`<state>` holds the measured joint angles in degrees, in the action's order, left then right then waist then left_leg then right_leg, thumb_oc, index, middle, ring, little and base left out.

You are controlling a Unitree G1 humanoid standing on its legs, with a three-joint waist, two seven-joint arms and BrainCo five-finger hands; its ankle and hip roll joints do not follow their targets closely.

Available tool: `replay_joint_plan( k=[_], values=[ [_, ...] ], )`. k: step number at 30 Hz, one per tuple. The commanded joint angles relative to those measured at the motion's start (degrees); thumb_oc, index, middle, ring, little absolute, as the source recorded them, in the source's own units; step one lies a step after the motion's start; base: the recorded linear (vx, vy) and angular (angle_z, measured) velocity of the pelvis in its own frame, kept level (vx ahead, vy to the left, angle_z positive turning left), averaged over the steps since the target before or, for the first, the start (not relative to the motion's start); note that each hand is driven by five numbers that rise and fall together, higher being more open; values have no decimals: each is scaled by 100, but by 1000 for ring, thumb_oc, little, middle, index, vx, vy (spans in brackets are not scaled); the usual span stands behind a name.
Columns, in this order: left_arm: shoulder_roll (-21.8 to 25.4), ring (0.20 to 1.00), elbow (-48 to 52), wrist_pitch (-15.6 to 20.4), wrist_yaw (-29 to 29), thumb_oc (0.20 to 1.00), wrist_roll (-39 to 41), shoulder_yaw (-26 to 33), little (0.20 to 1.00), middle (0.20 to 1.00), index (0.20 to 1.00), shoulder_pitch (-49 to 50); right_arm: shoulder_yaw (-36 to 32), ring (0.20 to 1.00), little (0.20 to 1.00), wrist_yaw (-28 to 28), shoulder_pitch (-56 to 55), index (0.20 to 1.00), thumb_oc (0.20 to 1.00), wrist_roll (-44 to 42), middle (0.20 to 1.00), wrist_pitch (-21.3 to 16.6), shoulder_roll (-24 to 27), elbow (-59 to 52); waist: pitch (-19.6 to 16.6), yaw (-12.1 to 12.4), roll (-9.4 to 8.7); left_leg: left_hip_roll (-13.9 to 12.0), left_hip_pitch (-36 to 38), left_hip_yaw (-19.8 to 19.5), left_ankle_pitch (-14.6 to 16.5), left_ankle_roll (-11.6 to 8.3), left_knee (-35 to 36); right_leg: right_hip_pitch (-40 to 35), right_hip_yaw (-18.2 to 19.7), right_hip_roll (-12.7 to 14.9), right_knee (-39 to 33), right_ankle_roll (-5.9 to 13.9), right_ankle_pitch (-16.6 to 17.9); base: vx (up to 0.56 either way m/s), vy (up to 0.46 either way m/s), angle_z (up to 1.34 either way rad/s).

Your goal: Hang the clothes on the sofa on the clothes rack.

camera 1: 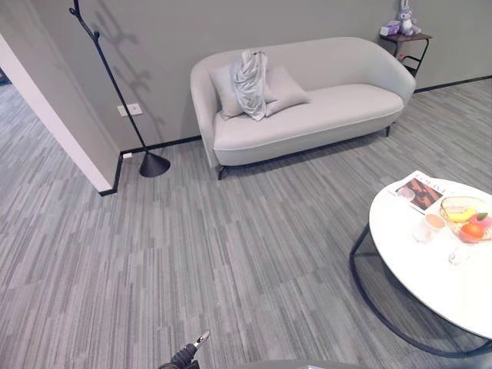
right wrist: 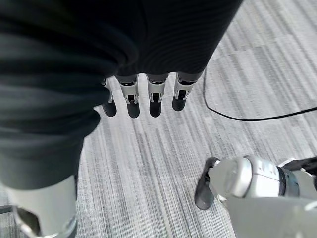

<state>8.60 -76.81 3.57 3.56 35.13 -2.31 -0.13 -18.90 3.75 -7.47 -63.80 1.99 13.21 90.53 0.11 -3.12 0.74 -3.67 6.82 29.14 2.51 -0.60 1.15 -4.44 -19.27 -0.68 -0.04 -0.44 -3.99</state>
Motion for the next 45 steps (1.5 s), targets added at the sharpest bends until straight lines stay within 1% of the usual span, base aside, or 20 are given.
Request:
replay_joint_plan(
  k=[1, 7, 8, 11, 12, 13, 17, 18, 20, 22, 24, 25, 26, 29, 35, 45],
  values=[
    [-119, 1000, -178, 115, 9, 1000, 269, 163, 1000, 1000, 1000, -179, -142, 1000, 1000, -36, 373, 1000, 1000, -39, 1000, 60, -185, 687, -28, -147, -29, -273, 275, 0, -349, -494, 385, -291, -193, 583, -496, 797, 510, 0, 0, 0],
    [-113, 1000, -302, 98, 36, 1000, 297, 271, 1000, 1000, 1000, -137, 304, 1000, 1000, -303, 410, 1000, 1000, 280, 1000, 106, -223, 541, -20, -117, -42, -271, 288, 70, -346, -488, 385, -275, -129, 587, -496, 800, 542, -16, 4, -11],
    [-116, 1000, -343, 81, -4, 1000, 484, 463, 1000, 1000, 1000, -133, 381, 1000, 1000, -346, 439, 1000, 1000, 327, 1000, 102, -239, 453, -22, -93, -54, -272, 290, 45, -347, -484, 385, -284, -134, 603, -496, 803, 553, -6, 4, -7],
    [-131, 1000, -310, 116, -130, 1000, 1126, 951, 1000, 1000, 1000, -120, 337, 1000, 1000, -384, 444, 1000, 1000, 293, 1000, 88, -276, 408, -35, -25, -72, -269, 279, -25, -345, -477, 385, -308, -158, 609, -496, 798, 535, 0, 0, 0],
    [-130, 1000, -309, 115, -132, 1000, 1138, 957, 1000, 1000, 1000, -121, 345, 1000, 1000, -384, 448, 1000, 1000, 292, 1000, 87, -277, 407, -32, -37, -73, -268, 278, -28, -345, -476, 385, -309, -161, 610, -496, 798, 534, 0, 0, 0],
    [-109, 1000, -287, 169, -212, 1000, 1396, 1262, 1000, 1000, 1000, -98, 289, 1000, 1000, -397, 431, 1000, 1000, 293, 1000, 66, -299, 411, -44, 14, -78, -266, 267, -87, -345, -474, 385, -325, -180, 614, -496, 801, 524, 0, 0, 0],
    [-25, 1000, -383, 206, -243, 1000, 1625, 1567, 1000, 1000, 1000, -68, 377, 1000, 1000, -474, 420, 1000, 1000, 502, 1000, 60, -315, 458, -49, 45, -98, -249, 238, -179, -349, -471, 385, -344, -220, 634, -496, 799, 521, 3, -14, 6],
    [-24, 1000, -384, 206, -242, 1000, 1625, 1568, 1000, 1000, 1000, -69, 378, 1000, 1000, -475, 421, 1000, 1000, 502, 1000, 59, -315, 459, -50, 42, -98, -249, 238, -180, -349, -471, 385, -344, -221, 634, -496, 799, 521, 5, -14, 8],
    [-33, 1000, -422, 231, -255, 1000, 1841, 1752, 1000, 1000, 1000, -21, 516, 1000, 1000, -513, 411, 1000, 1000, 676, 1000, 35, -354, 419, -46, 84, -102, -238, 235, -207, -346, -466, 385, -352, -233, 647, -496, 800, 524, 6, -13, 9],
    [-38, 1000, -460, 235, -249, 1000, 1903, 1799, 1000, 1000, 1000, -25, 573, 1000, 1000, -529, 413, 1000, 1000, 713, 1000, 37, -374, 395, -39, 79, -104, -234, 232, -217, -346, -464, 385, -353, -240, 653, -496, 797, 524, -2, -10, 8],
    [-41, 1000, -522, 219, -211, 1000, 1876, 1785, 1000, 1000, 1000, -19, 670, 1000, 1000, -577, 402, 1000, 1000, 804, 1000, 33, -385, 354, -27, 83, -103, -234, 237, -216, -350, -464, 385, -356, -244, 661, -496, 793, 526, -9, -12, 4],
    [-66, 1000, -492, 169, 1, 1000, 1723, 1585, 1000, 1000, 1000, 7, 911, 1000, 1000, -703, 376, 1000, 1000, 1098, 1000, 15, -397, 292, -8, 89, -106, -231, 248, -204, -350, -457, 385, -366, -264, 662, -496, 789, 532, 0, 0, 0],
    [-64, 1000, -494, 169, 9, 1000, 1723, 1584, 1000, 1000, 1000, 13, 911, 1000, 1000, -708, 370, 1000, 1000, 1105, 1000, 15, -396, 293, -10, 89, -106, -231, 250, -203, -350, -457, 385, -368, -264, 662, -496, 789, 532, 0, 0, 0],
    [-159, 1000, -476, 87, 231, 1000, 1639, 1269, 1000, 1000, 1000, -10, 1272, 1000, 1000, -837, 368, 1000, 1000, 1568, 1000, 21, -388, 215, 2, 83, -109, -232, 255, -192, -356, -448, 385, -369, -285, 670, -496, 784, 546, 0, 0, 0],
    [-234, 1000, -410, 53, 342, 1000, 1379, 890, 1000, 1000, 1000, -56, 1646, 1000, 1000, -942, 373, 1000, 1000, 1953, 1000, -25, -409, 36, -8, 85, -123, -243, 274, -196, -349, -438, 385, -392, -302, 672, -496, 778, 547, 0, 0, 0],
    [-218, 1000, -557, -5, 341, 1000, 1082, 809, 1000, 1000, 1000, -9, 1845, 1000, 1000, -1018, 397, 1000, 1000, 2362, 1000, 12, -345, 93, -13, 112, -115, -251, 317, -227, -333, -430, 385, -431, -302, 654, -496, 750, 511, 0, 0, 0]
  ],
)
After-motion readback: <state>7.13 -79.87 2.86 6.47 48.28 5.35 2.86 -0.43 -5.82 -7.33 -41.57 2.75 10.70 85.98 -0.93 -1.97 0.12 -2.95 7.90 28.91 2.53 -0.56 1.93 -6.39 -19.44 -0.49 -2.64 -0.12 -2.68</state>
